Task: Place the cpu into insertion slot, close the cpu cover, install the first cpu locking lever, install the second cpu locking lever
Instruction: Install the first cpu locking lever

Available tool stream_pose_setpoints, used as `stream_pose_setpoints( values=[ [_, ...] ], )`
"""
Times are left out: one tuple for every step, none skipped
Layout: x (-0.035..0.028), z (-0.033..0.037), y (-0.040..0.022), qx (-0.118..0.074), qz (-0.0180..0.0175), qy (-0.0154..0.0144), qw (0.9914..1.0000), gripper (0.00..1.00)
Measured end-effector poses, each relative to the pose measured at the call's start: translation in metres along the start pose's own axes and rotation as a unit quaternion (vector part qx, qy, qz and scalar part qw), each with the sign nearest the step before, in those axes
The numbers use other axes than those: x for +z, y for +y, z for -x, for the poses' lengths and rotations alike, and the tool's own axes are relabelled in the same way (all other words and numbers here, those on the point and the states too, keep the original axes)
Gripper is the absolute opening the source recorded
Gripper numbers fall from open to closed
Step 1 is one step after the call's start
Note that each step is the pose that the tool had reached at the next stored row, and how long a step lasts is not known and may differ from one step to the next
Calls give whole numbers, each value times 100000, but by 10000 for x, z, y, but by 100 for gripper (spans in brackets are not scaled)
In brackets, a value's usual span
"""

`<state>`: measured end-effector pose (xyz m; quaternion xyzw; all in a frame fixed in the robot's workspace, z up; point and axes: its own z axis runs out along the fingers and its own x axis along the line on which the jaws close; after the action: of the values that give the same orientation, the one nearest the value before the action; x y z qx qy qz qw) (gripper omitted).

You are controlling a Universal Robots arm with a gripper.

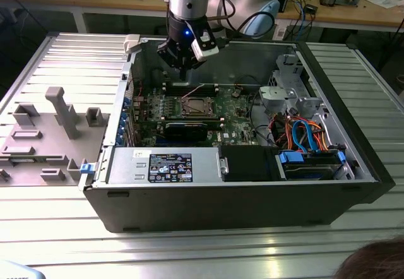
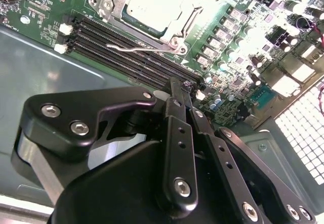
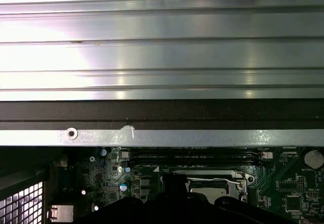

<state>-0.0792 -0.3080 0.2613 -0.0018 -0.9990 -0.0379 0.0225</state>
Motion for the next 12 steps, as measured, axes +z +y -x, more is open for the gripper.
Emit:
stream_pose_setpoints(
  values=[
    [3, 0, 0, 2, -7, 5, 100000, 11],
    [5, 0, -1, 0, -8, 6, 100000, 11],
    [8, 0, -1, 0, -12, 9, 100000, 11],
    [11, 0, -1, 2, -12, 7, 100000, 11],
    [13, 0, -1, 0, -11, 7, 100000, 11],
    [15, 0, -2, 0, -10, 7, 100000, 11],
    [18, 0, -2, 2, -12, 7, 100000, 11],
    [21, 1, -2, 0, -10, 9, 100000, 11],
    [23, 1, -2, 2, -10, 7, 100000, 11],
    [28, 1, -3, 1, -13, 8, 100000, 11],
    [30, 1, -3, 1, -10, 8, 100000, 11],
    [32, 1, -3, 1, -12, 6, 100000, 11]
  ],
)
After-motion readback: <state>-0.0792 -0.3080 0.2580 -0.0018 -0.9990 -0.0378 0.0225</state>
